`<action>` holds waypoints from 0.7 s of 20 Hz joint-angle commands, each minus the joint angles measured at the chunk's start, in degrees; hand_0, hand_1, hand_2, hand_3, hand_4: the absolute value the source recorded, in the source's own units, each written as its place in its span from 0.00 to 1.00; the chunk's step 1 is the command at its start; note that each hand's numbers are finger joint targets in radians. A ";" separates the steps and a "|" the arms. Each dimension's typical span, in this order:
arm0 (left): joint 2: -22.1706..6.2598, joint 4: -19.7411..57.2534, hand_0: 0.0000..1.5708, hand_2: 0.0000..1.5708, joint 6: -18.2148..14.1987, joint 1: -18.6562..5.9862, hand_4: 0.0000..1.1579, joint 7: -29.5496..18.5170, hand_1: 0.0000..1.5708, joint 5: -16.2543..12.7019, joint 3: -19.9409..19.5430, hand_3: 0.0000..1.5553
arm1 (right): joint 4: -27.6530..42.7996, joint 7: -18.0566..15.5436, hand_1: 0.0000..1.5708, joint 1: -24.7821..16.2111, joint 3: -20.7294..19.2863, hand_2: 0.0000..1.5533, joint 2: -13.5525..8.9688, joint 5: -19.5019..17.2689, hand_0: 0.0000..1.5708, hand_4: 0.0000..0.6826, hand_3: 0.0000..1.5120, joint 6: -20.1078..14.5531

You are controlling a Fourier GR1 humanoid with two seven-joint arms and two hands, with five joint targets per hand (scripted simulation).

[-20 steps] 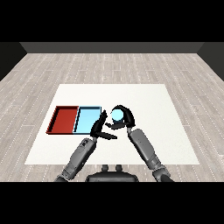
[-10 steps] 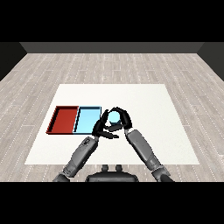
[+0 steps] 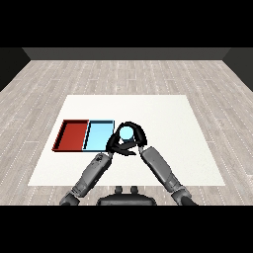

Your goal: Pick the blue can and put it in the blue box

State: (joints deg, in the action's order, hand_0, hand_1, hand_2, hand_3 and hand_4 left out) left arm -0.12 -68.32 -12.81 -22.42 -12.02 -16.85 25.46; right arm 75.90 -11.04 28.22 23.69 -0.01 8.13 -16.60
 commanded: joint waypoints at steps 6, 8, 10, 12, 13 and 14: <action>0.12 6.56 0.00 0.00 -4.55 -6.43 0.00 -3.34 0.00 -4.22 3.62 0.00 | -3.19 -1.89 0.94 2.40 1.27 0.94 0.01 1.94 0.94 0.79 0.92 1.10; 0.11 4.74 0.00 0.00 -8.25 -4.30 0.09 -1.74 0.00 -2.60 6.47 0.00 | -0.90 1.26 0.95 4.55 6.10 0.95 0.01 5.89 0.95 0.79 0.93 -5.05; 0.09 7.89 0.00 0.00 -7.74 -3.78 0.14 -3.39 0.00 -2.21 5.35 0.00 | -3.74 -4.17 0.96 2.97 6.88 0.95 0.00 5.77 0.96 0.80 0.93 -5.13; 0.00 5.50 0.00 0.00 -7.69 -6.72 0.00 4.45 0.00 0.13 1.65 0.00 | -3.11 -4.05 0.95 1.22 8.93 0.94 -0.01 6.81 0.95 0.83 0.93 -6.18; 0.08 5.62 0.00 0.00 -11.52 -8.12 0.00 4.53 0.00 1.00 4.87 0.00 | -0.13 -0.20 0.95 2.49 4.87 0.94 -0.01 5.03 0.95 0.84 0.93 -1.90; -1.01 5.18 0.00 0.00 -9.26 -5.84 0.00 4.45 0.00 3.27 3.81 0.00 | -1.55 -0.52 0.94 4.53 9.51 0.94 -0.02 7.51 0.94 0.84 0.93 -7.15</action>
State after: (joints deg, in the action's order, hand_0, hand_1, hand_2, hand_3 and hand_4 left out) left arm -1.36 -63.79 -20.28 -26.80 -10.80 -17.07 29.25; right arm 74.70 -12.19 30.60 29.49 -0.80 12.50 -20.47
